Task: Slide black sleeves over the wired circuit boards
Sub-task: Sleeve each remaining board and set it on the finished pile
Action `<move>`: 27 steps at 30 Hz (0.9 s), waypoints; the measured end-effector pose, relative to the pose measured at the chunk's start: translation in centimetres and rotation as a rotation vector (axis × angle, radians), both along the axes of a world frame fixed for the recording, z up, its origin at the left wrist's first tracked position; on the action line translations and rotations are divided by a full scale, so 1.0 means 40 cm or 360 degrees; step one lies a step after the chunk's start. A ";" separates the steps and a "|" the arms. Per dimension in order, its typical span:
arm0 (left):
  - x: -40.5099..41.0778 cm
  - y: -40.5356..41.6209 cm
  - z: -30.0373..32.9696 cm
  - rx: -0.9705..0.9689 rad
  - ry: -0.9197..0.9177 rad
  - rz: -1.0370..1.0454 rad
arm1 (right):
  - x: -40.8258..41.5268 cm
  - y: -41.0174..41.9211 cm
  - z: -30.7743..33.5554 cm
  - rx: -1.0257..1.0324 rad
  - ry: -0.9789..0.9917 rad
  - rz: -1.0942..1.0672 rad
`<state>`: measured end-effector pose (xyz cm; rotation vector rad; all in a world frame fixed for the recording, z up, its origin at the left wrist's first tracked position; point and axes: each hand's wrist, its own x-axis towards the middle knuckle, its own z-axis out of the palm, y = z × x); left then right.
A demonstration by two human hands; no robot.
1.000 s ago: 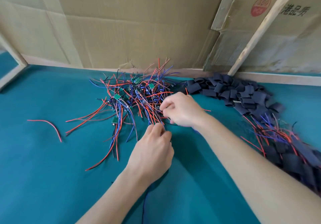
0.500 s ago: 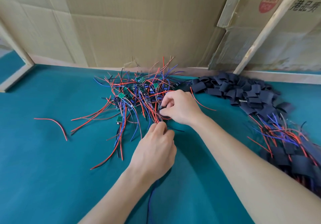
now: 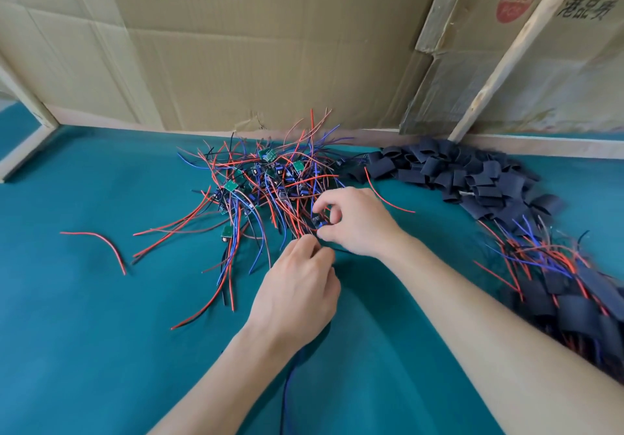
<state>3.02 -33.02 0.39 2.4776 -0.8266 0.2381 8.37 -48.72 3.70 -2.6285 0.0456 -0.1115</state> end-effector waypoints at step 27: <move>-0.015 -0.022 0.014 -0.1660 0.2014 -0.0343 | -0.323 -0.034 0.028 0.0608 -0.0019 -0.0010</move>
